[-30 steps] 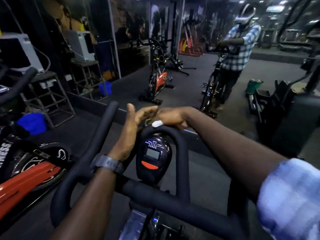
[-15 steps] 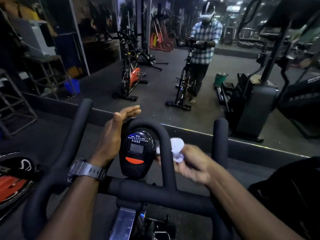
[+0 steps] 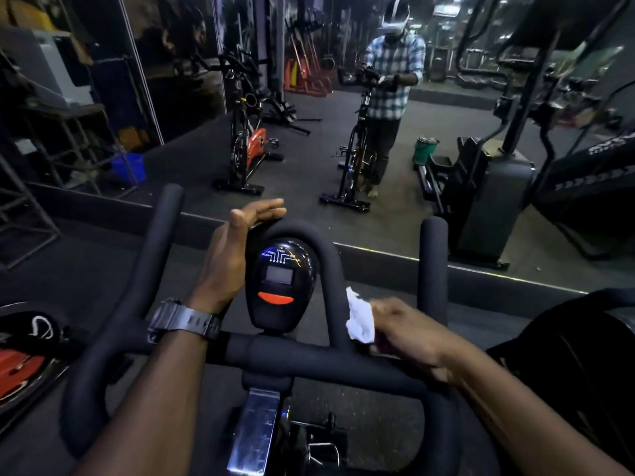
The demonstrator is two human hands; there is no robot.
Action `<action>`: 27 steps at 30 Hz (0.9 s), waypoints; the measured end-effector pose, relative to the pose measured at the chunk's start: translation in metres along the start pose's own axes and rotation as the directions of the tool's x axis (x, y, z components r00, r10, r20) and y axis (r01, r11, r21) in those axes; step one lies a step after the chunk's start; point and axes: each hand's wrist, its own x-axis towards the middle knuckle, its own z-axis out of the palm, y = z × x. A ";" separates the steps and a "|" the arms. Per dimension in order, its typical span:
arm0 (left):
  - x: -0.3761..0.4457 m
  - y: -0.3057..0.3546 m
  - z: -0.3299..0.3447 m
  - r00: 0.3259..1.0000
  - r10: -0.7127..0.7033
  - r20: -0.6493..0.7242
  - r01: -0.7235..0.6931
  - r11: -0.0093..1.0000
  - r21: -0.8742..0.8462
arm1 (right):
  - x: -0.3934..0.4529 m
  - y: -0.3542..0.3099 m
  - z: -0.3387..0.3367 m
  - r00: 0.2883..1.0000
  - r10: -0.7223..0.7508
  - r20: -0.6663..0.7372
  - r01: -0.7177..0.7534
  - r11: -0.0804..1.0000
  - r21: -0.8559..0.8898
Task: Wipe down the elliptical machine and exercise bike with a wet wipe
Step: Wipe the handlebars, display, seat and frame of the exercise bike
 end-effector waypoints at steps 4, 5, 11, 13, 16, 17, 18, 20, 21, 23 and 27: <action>-0.002 0.000 -0.001 0.999 0.028 0.015 -0.029 0.999 0.021 | 0.025 -0.035 0.000 0.977 -0.138 -0.164 0.139 0.990 -0.001; -0.002 0.000 -0.001 0.999 0.038 0.016 -0.038 0.999 0.024 | 0.033 -0.042 0.003 0.956 -0.185 -0.226 0.198 0.980 0.033; -0.007 0.003 -0.001 0.993 0.111 -0.032 -0.110 0.993 0.031 | 0.005 0.011 0.014 0.920 -0.327 -0.217 0.077 0.693 -0.717; -0.009 0.006 0.000 0.993 0.111 -0.029 -0.109 0.993 0.046 | -0.017 0.035 0.018 0.894 -0.378 -0.240 0.018 0.565 -0.825; -0.009 0.009 -0.001 0.998 0.058 0.011 -0.058 0.998 -0.005 | -0.029 0.045 0.027 0.745 -0.623 -0.237 0.095 0.452 -0.887; -0.010 0.010 -0.002 0.999 0.034 0.024 -0.034 0.999 -0.027 | -0.031 0.048 0.028 0.700 -0.679 -0.220 0.128 0.422 -0.897; -0.011 0.011 -0.002 0.999 0.017 0.036 -0.015 0.999 -0.046 | -0.034 0.050 0.028 0.662 -0.724 -0.194 0.161 0.390 -0.907; -0.012 0.014 -0.003 0.999 -0.013 0.049 0.017 0.997 -0.071 | -0.036 0.055 0.027 0.600 -0.792 -0.111 0.244 0.313 -0.918; -0.012 0.016 -0.002 0.998 -0.031 0.058 0.037 0.995 -0.094 | -0.036 0.055 0.030 0.580 -0.813 -0.058 0.293 0.274 -0.916; -0.015 0.019 -0.004 0.994 -0.076 0.075 0.087 0.984 -0.155 | -0.027 0.047 0.051 0.571 -0.815 0.097 0.396 0.170 -0.902; -0.033 0.019 -0.012 0.994 -0.071 0.089 0.084 0.983 -0.165 | 0.008 0.011 0.101 0.631 -0.725 0.277 0.462 0.064 -0.884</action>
